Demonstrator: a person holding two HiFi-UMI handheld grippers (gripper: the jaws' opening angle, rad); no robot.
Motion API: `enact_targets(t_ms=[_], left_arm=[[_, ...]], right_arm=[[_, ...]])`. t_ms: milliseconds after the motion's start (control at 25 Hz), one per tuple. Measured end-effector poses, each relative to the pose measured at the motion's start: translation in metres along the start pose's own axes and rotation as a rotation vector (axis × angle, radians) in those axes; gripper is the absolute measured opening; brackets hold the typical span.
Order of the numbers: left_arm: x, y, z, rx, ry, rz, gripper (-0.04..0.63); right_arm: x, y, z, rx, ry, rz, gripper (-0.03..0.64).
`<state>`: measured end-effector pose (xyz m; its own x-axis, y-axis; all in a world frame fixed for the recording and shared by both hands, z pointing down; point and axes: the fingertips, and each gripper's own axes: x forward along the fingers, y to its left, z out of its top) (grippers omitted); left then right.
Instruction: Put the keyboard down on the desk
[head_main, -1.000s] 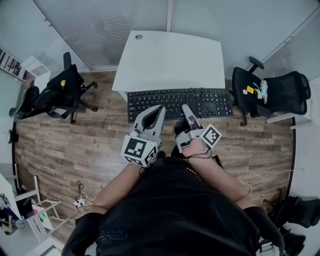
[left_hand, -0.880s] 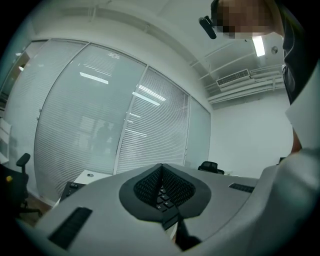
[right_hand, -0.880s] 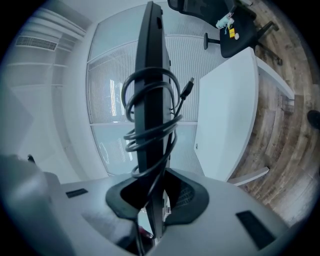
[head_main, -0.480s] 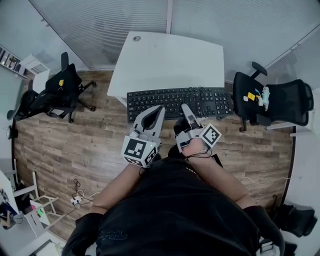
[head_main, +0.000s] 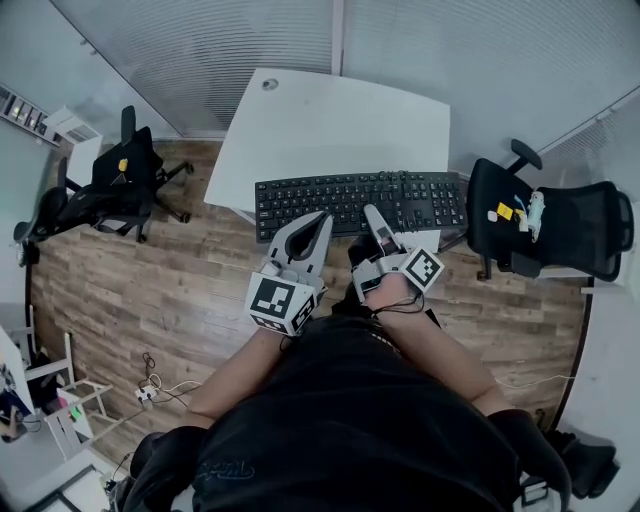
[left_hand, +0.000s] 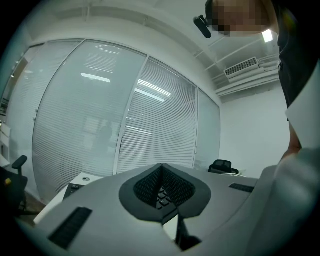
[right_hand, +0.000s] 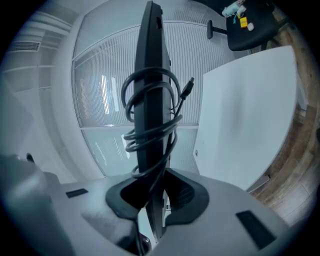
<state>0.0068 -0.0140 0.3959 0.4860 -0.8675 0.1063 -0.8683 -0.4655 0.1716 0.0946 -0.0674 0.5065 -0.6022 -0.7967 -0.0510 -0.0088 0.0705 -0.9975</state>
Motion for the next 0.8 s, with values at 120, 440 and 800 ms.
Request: enact_targets(t_ms=[120, 440, 800], left_arm=[[0.018, -0.002, 0.002, 0.0, -0.003, 0.016, 0.015], [0.059, -0.011, 0.007, 0.006, -0.017, 0.038, 0.015], [0.087, -0.023, 0.011, 0.019, -0.024, 0.031, 0.015]], right_arm=[[0.007, 0.0, 0.018, 0.004, 0.013, 0.004, 0.086], [0.018, 0.0, 0.062, 0.005, 0.027, 0.021, 0.086], [0.022, -0.002, 0.093, 0.012, 0.023, 0.032, 0.086]])
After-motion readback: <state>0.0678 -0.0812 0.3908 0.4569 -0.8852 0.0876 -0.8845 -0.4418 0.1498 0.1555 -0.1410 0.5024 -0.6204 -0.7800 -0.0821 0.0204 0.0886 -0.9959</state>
